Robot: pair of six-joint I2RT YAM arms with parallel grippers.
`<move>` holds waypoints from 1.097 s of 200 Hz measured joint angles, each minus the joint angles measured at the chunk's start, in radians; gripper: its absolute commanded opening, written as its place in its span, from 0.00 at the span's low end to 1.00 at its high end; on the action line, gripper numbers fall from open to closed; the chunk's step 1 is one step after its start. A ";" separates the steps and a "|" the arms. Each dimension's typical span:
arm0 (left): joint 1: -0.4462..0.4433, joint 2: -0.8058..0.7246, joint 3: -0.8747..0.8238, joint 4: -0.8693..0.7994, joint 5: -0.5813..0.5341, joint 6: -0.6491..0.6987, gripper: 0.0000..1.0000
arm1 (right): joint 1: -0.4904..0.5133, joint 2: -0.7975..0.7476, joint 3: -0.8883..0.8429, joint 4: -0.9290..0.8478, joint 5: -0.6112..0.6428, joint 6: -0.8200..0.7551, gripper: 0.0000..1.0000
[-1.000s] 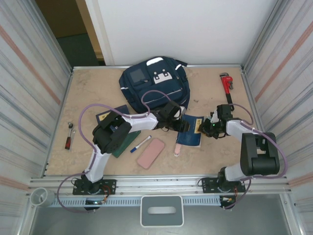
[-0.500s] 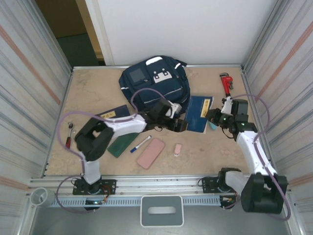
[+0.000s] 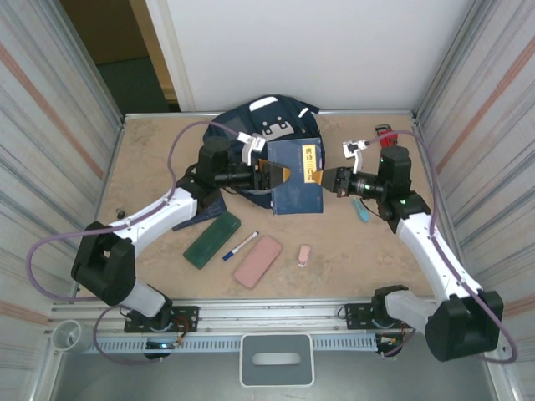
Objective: Pack the student bag
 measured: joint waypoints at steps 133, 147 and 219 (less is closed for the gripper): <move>0.112 -0.023 -0.132 0.444 -0.035 -0.436 0.00 | 0.133 0.149 -0.121 0.344 0.109 0.336 0.96; 0.112 -0.022 -0.138 0.489 -0.045 -0.475 0.00 | 0.156 0.159 -0.133 0.430 0.130 0.393 0.93; 0.112 0.019 -0.156 0.550 -0.097 -0.558 0.24 | 0.182 0.202 -0.140 0.704 0.248 0.574 0.06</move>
